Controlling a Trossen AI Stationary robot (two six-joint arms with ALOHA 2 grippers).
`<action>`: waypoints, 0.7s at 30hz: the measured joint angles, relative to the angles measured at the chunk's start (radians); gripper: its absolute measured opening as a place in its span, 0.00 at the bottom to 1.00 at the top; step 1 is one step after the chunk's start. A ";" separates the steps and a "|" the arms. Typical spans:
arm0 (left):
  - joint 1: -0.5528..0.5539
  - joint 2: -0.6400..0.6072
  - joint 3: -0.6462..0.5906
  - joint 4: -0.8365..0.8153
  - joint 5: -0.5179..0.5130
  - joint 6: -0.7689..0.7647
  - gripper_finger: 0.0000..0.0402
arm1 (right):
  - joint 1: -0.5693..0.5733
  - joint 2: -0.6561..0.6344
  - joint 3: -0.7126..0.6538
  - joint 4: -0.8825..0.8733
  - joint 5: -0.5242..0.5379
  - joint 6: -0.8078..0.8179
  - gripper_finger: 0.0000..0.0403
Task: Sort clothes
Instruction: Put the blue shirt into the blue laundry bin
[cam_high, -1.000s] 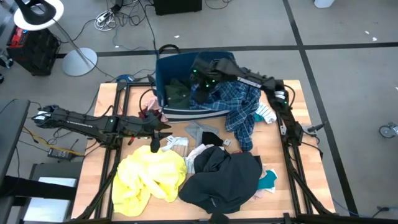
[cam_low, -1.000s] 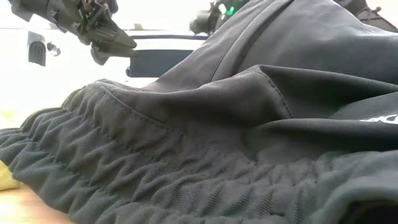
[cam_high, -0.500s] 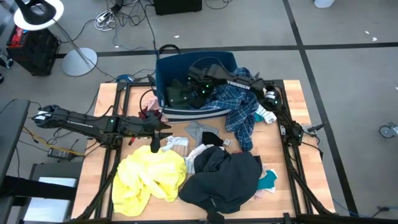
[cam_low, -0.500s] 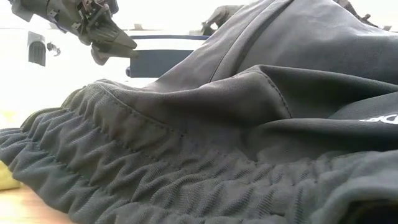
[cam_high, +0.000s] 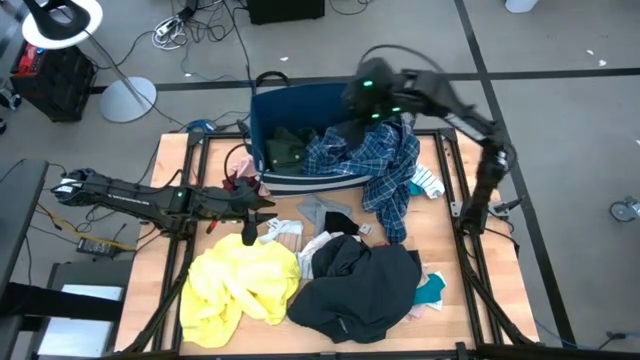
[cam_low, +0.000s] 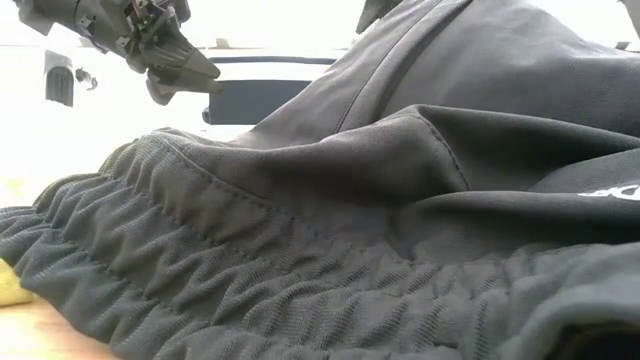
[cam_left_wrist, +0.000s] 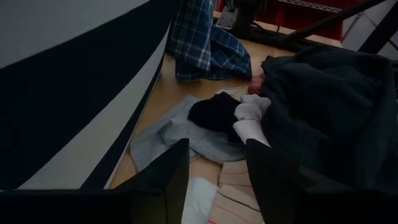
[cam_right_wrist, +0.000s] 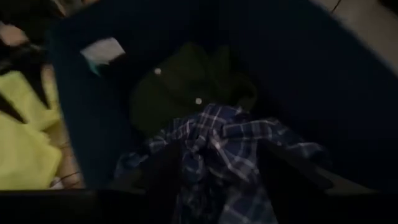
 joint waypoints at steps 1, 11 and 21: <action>0.000 0.001 0.000 0.003 0.000 0.002 0.41 | 0.008 -0.029 0.000 -0.016 0.013 0.000 0.52; 0.000 0.008 -0.099 0.138 0.039 0.034 0.41 | 0.135 -0.264 -0.017 -0.259 0.260 0.102 0.52; 0.000 0.008 -0.098 0.165 0.095 0.057 0.41 | 0.280 -0.607 -0.491 -0.275 0.443 0.423 0.52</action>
